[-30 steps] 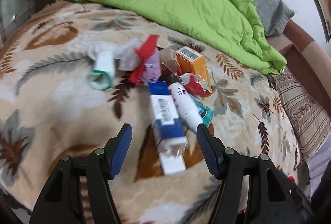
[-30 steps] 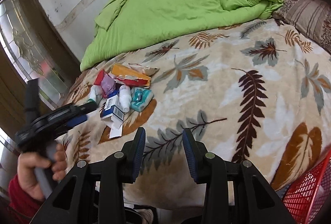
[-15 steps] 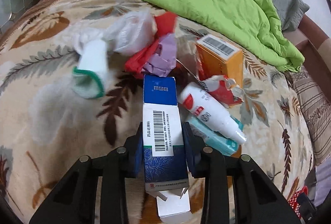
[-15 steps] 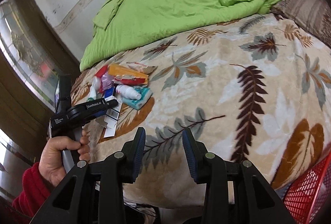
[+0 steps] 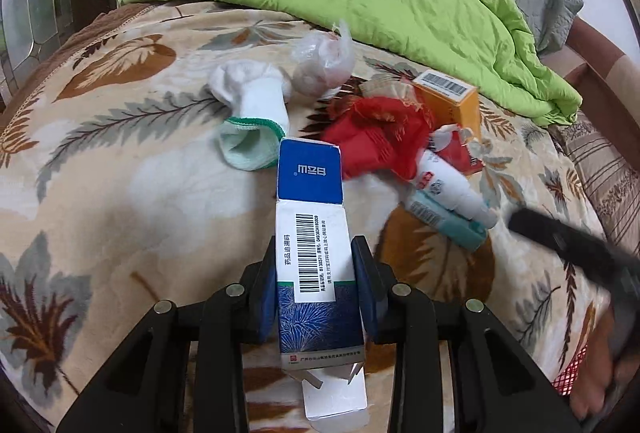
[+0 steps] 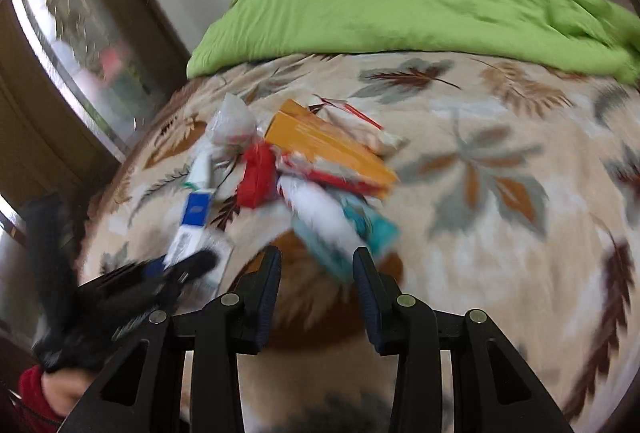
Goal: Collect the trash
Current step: 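Grasp the white spray bottle with the right gripper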
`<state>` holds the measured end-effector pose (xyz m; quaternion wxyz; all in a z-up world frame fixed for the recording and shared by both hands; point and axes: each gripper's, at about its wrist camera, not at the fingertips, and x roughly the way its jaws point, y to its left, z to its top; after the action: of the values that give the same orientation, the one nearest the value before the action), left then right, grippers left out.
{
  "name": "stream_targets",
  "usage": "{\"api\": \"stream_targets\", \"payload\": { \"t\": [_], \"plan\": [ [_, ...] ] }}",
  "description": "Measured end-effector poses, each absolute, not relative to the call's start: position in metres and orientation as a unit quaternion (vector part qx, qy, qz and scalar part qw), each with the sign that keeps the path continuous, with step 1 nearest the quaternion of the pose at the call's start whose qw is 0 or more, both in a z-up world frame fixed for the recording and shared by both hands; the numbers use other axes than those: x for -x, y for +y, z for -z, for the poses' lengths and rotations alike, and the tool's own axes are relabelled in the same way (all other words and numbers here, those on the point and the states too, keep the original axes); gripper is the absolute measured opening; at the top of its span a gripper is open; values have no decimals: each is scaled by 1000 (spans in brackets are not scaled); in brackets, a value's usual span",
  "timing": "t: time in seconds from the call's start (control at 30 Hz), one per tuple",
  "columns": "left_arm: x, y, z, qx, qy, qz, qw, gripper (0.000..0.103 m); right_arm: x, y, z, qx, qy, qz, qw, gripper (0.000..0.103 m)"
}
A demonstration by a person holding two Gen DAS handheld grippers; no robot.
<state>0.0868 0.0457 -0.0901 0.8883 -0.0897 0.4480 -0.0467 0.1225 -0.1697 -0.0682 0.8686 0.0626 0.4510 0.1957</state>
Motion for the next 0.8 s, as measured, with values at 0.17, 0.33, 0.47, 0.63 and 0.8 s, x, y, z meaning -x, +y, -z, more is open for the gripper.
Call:
{"api": "stream_targets", "payload": {
  "t": [0.17, 0.33, 0.47, 0.63, 0.8],
  "plan": [
    [-88, 50, 92, 80, 449, 49, 889, 32, -167, -149, 85, -27, 465, -208, 860, 40],
    [-94, 51, 95, 80, 451, 54, 887, 33, -181, -133, 96, -14, 477, -222, 850, 41],
    [-101, 49, 99, 83, 463, 56, 881, 33, -178, -121, 99, 10, 472, -217, 855, 41],
    [-102, 48, 100, 83, 462, 51, 881, 33, -175, -111, 103, 39, 465, -207, 860, 42],
    [-102, 45, 102, 78, 462, 46, 882, 34, -174, -110, 105, 44, 458, -205, 864, 40]
  ]
}}
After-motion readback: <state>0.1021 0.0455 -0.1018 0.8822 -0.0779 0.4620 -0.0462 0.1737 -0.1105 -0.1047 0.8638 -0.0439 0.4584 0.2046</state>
